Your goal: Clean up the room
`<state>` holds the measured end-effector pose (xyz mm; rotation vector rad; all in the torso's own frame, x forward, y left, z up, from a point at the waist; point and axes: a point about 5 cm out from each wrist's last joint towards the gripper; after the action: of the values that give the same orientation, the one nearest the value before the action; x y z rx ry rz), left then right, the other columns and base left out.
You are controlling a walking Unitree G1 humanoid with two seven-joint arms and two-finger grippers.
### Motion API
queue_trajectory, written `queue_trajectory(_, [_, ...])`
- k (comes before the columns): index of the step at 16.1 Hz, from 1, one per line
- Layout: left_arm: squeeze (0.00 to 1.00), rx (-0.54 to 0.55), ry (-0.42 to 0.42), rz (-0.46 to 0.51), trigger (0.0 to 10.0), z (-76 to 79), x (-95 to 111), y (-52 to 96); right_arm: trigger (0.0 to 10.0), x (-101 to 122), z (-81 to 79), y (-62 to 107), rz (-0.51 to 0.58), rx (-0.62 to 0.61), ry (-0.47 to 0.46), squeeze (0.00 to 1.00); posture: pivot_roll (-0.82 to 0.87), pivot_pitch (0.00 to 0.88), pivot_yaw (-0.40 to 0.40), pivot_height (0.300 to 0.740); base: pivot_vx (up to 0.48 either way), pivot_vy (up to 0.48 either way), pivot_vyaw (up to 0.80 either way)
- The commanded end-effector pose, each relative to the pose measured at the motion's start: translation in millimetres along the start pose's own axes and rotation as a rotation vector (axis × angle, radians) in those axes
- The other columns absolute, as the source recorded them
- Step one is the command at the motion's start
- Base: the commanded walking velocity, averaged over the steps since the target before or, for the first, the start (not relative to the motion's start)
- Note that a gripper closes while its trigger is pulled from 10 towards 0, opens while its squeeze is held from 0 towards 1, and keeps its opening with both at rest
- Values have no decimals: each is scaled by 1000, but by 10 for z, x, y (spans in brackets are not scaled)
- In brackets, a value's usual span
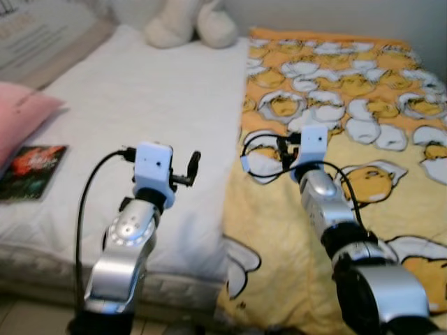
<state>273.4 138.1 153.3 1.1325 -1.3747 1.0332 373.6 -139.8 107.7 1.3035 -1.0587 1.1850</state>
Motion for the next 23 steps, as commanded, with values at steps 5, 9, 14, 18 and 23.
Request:
queue_trajectory(5, [0, 40, -70, -63, 10000, -190, 68, 329, 10000, -18, -13, -44, -50, -44, 174, 0, 310, 192, 42, 728, 0, 0, 0])
queue_trajectory(9, [0, 45, -96, -89, 10000, -212, 127, 487, 10000, -190, -115, -3, -135, 11, 186, 0, 353, 241, 53, 728, 0, 0, 0])
queue_trajectory(14, [0, 34, -103, -134, 10000, -210, 141, 565, 10000, -408, -430, 79, -243, 150, 89, 0, 351, 271, 58, 728, 0, 0, 0])
queue_trajectory(18, [0, 29, -94, -144, 10000, -203, 139, 534, 10000, -628, -671, 218, -304, 263, 22, 0, 321, 269, 49, 728, 0, 0, 0])
queue_trajectory(23, [0, 9, -69, -142, 10000, -149, 109, 466, 10000, -860, -980, 436, -337, 417, -78, 0, 269, 244, 34, 728, 0, 0, 0])
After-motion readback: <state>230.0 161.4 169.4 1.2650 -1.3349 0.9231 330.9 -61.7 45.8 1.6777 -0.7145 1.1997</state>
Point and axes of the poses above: a point about 5 cm out from each wrist's last joint towards the gripper, its own y axis pointing back from the gripper into the wrist, its own x axis along the axis of the wrist's last joint, z = x × y, and after that the axes turned 1 degree about y, right-handed
